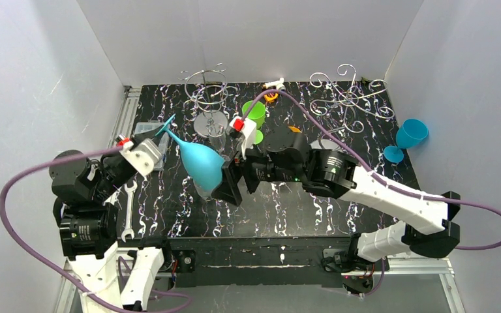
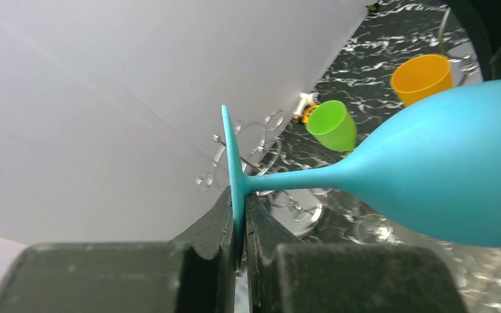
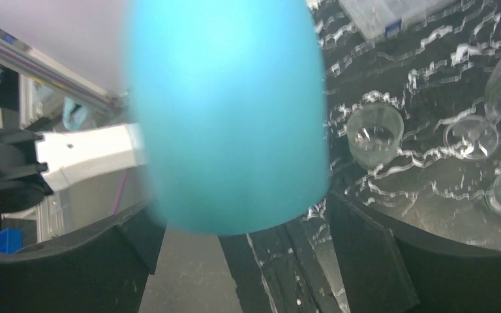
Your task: Place the wine glass upside down on the wine glass rack
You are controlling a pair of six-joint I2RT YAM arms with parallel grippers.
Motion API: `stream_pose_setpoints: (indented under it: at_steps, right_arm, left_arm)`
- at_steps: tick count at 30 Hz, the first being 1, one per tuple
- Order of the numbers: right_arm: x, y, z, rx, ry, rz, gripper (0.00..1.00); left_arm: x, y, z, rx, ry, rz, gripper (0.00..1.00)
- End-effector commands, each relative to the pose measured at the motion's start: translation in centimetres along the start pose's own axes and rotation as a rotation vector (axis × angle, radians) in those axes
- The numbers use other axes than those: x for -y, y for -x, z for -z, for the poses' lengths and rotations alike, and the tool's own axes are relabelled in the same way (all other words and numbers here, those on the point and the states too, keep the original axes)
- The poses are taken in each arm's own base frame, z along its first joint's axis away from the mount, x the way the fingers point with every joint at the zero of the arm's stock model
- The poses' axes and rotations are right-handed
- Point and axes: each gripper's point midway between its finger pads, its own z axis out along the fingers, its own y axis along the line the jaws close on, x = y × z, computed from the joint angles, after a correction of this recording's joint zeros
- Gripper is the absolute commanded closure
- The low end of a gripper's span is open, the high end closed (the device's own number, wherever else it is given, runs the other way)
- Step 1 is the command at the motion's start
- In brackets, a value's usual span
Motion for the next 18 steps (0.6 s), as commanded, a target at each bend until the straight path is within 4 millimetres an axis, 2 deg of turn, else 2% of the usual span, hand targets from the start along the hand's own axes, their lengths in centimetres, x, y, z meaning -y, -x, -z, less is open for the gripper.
stream_pose_setpoints:
  at_steps: [1,3,5,6,9,11,15,18]
  right_arm:
    - [-3.3,6.0,2.6,0.241,0.124,0.026,0.02]
    - [-2.9,5.1,1.4,0.195,0.113,0.027,0.02]
    - [-1.5,2.9,0.3,0.094,0.056,0.062,0.02]
    - [-1.6,2.7,0.2,0.135,0.082,0.075,0.02]
    - [-3.7,3.1,-0.5,0.192,0.216,0.068,0.02]
    - [-4.5,2.8,-2.0,0.19,0.271,0.043,0.02]
    - [-5.0,3.0,-3.2,0.204,0.298,0.029,0.02]
    - [-5.0,3.6,-3.3,0.24,0.295,0.024,0.02]
  left_arm:
    - [1.8,0.7,0.9,0.07,-0.044,-0.192,1.0]
    - [2.6,1.0,1.0,0.094,-0.07,-0.207,1.0]
    - [3.9,1.2,1.3,0.135,-0.116,-0.282,1.0]
    - [4.5,1.4,1.4,0.166,-0.14,-0.355,1.0]
    - [5.0,2.1,1.4,0.205,-0.167,-0.407,1.0]
    - [4.6,2.5,1.1,0.216,-0.177,-0.426,1.0]
    - [4.7,2.8,0.6,0.248,-0.214,-0.439,1.0]
    - [4.5,2.7,0.2,0.262,-0.222,-0.469,1.0]
